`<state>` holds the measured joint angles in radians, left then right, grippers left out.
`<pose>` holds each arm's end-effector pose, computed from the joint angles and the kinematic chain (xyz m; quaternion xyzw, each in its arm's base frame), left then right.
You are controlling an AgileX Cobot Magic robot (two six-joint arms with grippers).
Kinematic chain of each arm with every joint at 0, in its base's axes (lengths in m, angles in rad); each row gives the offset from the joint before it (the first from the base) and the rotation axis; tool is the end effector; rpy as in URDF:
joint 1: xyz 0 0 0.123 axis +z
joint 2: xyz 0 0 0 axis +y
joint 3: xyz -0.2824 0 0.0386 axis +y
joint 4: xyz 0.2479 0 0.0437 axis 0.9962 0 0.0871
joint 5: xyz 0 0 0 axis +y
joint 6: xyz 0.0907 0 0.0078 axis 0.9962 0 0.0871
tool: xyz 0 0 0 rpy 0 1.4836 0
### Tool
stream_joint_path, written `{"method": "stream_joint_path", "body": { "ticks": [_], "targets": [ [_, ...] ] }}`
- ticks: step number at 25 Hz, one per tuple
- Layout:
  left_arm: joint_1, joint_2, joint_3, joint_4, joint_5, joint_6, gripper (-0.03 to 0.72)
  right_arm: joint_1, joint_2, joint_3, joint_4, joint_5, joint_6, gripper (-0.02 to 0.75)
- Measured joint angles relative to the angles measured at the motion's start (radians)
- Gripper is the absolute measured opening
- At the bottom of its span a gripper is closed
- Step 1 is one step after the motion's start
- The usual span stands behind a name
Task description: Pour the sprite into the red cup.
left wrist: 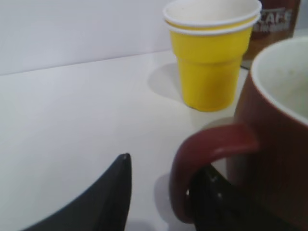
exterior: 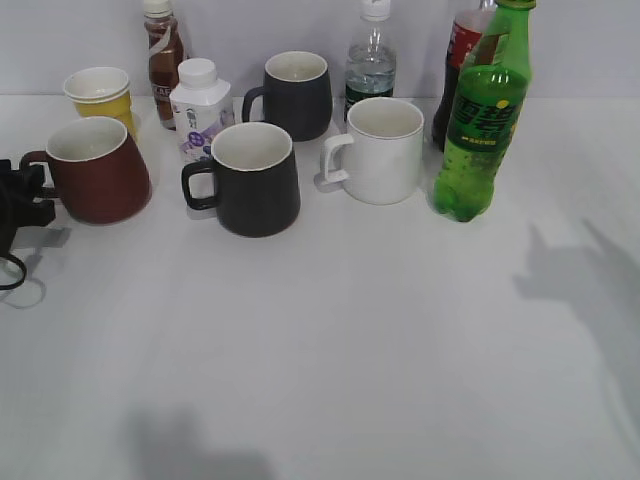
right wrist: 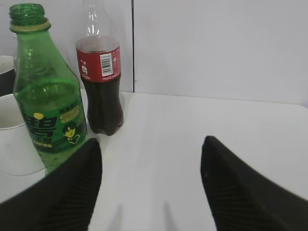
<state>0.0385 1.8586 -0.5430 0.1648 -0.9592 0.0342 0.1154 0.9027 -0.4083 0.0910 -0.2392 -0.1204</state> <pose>0.3090 -0.0003 0.1293 0.0767 0.7931 -0.0030 0.6043 0.1830 0.0193 0.2740 -0.0493 0.7626 0.0187 0.6447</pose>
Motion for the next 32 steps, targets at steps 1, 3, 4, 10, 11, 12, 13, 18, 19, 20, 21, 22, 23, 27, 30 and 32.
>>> {"method": "stream_joint_path", "body": {
  "ticks": [1, 3, 4, 10, 11, 12, 13, 18, 19, 20, 21, 22, 23, 27, 30, 32],
  "targets": [
    [0.006, 0.007, -0.006, 0.022, 0.0, 0.0, 0.313, 0.0, 0.0, 0.0, -0.001, 0.0, 0.0, 0.481],
    [0.009, 0.018, -0.015, 0.055, 0.001, 0.0, 0.313, 0.0, 0.0, 0.0, -0.011, 0.0, 0.0, 0.481],
    [0.009, 0.02, -0.02, 0.063, 0.001, 0.0, 0.313, 0.0, 0.0, 0.0, -0.026, 0.0, 0.0, 0.48],
    [0.009, 0.051, -0.073, 0.082, 0.002, 0.001, 0.312, 0.0, 0.002, 0.0, -0.071, 0.0, 0.0, 0.471],
    [0.009, 0.062, -0.083, 0.084, 0.002, 0.001, 0.312, 0.0, 0.002, 0.0, -0.074, 0.0, 0.0, 0.47],
    [0.009, 0.071, -0.093, 0.085, 0.002, 0.001, 0.309, 0.0, 0.002, 0.0, -0.075, 0.0, 0.0, 0.47],
    [0.009, 0.081, -0.102, 0.09, 0.001, 0.001, 0.3, 0.0, 0.002, 0.0, -0.076, 0.0, 0.0, 0.47],
    [0.009, 0.111, -0.148, 0.123, 0.004, 0.001, 0.171, 0.0, 0.009, 0.0, -0.079, 0.0, 0.0, 0.47],
    [0.009, 0.115, -0.16, 0.126, 0.007, 0.002, 0.14, 0.0, 0.011, 0.0, -0.079, 0.0, 0.0, 0.47],
    [0.009, 0.121, -0.17, 0.126, 0.009, 0.002, 0.111, 0.0, 0.017, 0.0, -0.079, 0.0, 0.0, 0.47],
    [0.009, 0.126, -0.178, 0.126, 0.012, 0.003, 0.076, 0.0, 0.022, 0.0, -0.079, 0.0, 0.0, 0.47],
    [0.009, 0.13, -0.186, 0.125, 0.012, 0.005, 0.052, 0.0, 0.028, 0.0, -0.08, 0.0, 0.0, 0.469],
    [0.009, 0.129, -0.189, 0.125, 0.012, 0.006, 0.052, 0.0, 0.034, 0.0, -0.08, 0.0, 0.0, 0.469],
    [0.009, 0.129, -0.193, 0.127, 0.015, 0.009, 0.052, 0.0, 0.078, 0.0, -0.081, -0.026, 0.003, 0.467],
    [0.009, 0.108, -0.173, 0.127, 0.021, 0.011, 0.052, 0.0, 0.125, 0.0, -0.147, -0.067, 0.074, 0.466],
    [0.01, 0.063, -0.146, 0.128, 0.031, 0.013, 0.052, 0.0, 0.166, 0.0, -0.278, -0.124, 0.195, 0.468]
  ]
}}
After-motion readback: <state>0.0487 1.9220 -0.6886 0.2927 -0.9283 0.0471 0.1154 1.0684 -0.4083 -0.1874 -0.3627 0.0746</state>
